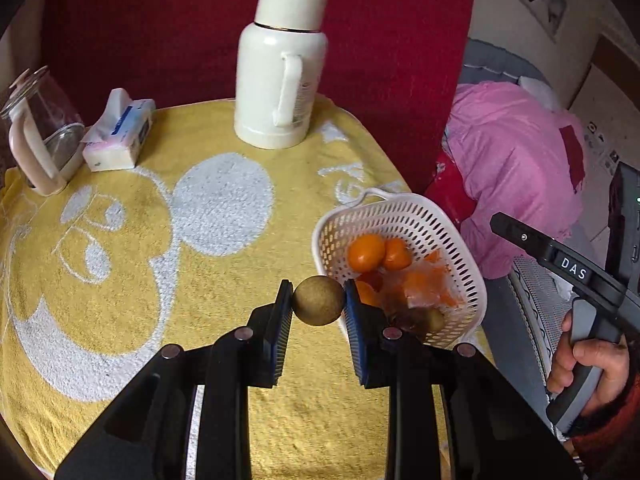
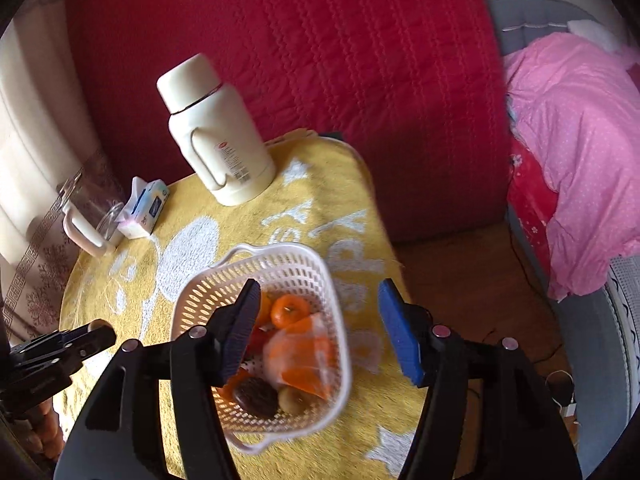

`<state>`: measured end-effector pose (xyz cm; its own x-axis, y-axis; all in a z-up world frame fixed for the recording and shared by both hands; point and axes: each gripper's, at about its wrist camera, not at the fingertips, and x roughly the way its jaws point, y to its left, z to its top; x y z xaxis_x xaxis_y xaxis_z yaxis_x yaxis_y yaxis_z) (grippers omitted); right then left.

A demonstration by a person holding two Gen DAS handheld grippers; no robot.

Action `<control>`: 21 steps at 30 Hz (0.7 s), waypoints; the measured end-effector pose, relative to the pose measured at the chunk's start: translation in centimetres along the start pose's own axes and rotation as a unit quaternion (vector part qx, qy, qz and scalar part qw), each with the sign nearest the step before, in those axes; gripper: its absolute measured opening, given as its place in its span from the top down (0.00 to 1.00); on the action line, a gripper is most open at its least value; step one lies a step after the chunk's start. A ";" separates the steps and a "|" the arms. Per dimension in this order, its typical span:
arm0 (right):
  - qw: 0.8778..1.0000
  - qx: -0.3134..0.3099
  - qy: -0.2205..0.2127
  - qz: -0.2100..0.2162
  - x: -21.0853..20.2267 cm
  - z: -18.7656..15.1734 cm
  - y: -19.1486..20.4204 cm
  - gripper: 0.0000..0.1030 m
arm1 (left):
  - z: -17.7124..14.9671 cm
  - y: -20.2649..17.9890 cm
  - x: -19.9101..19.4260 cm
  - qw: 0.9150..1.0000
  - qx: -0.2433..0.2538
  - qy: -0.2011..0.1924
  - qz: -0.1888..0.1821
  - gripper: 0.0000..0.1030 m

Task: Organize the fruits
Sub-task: 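Carry the kiwi into the white basket and open the left tool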

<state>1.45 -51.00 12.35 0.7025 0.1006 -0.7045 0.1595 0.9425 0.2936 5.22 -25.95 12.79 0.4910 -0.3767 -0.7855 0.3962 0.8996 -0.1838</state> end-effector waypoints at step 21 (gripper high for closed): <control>1.000 0.019 0.003 -0.022 -3.8 -2.8 -3.7 0.36 | 2.1 -6.2 1.0 0.998 0.058 -0.015 0.007 0.75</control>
<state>-3.76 -53.99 12.11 0.6895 0.0615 -0.7217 0.2166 0.9333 0.2865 4.91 -32.34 14.34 0.5201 -0.3725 -0.7686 0.4751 0.8740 -0.1021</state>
